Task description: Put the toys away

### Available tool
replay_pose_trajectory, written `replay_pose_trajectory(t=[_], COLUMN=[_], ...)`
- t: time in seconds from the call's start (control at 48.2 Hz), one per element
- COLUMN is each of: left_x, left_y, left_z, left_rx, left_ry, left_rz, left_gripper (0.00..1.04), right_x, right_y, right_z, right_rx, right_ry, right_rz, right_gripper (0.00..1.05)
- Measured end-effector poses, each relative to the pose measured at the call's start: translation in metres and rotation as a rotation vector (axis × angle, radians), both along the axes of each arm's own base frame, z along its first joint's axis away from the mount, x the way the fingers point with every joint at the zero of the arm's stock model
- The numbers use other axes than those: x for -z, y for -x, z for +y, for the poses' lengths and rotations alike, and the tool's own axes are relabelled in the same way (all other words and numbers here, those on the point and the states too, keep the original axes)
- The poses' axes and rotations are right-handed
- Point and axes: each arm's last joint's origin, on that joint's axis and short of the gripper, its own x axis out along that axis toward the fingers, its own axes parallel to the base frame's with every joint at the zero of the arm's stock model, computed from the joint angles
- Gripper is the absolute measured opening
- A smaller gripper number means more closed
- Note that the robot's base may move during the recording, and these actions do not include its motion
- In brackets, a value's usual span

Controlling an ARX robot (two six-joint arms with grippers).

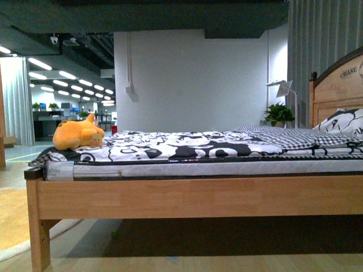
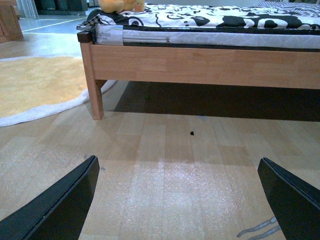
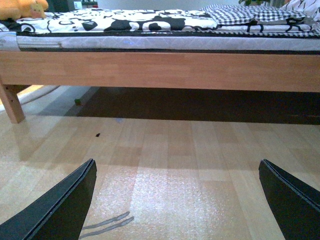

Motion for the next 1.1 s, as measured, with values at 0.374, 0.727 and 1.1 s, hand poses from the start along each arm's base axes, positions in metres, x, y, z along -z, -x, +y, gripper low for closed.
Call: replay_pose_trajectory(t=[0.374,0.727,1.1], left_x=[0.0000,0.0000,0.0000], left_y=[0.0000,0.0000,0.0000], left_z=[0.0000,0.0000,0.0000], left_rx=[0.000,0.000,0.000], left_ry=[0.000,0.000,0.000], left_rz=[0.000,0.000,0.000], left_gripper=[0.99,0.99,0.99], right_x=[0.0000,0.0000,0.0000], right_y=[0.0000,0.0000,0.0000], right_z=[0.0000,0.0000,0.0000], right_rx=[0.000,0.000,0.000], right_ry=[0.000,0.000,0.000], right_rz=[0.000,0.000,0.000], right_gripper=[0.98,0.98,0.98])
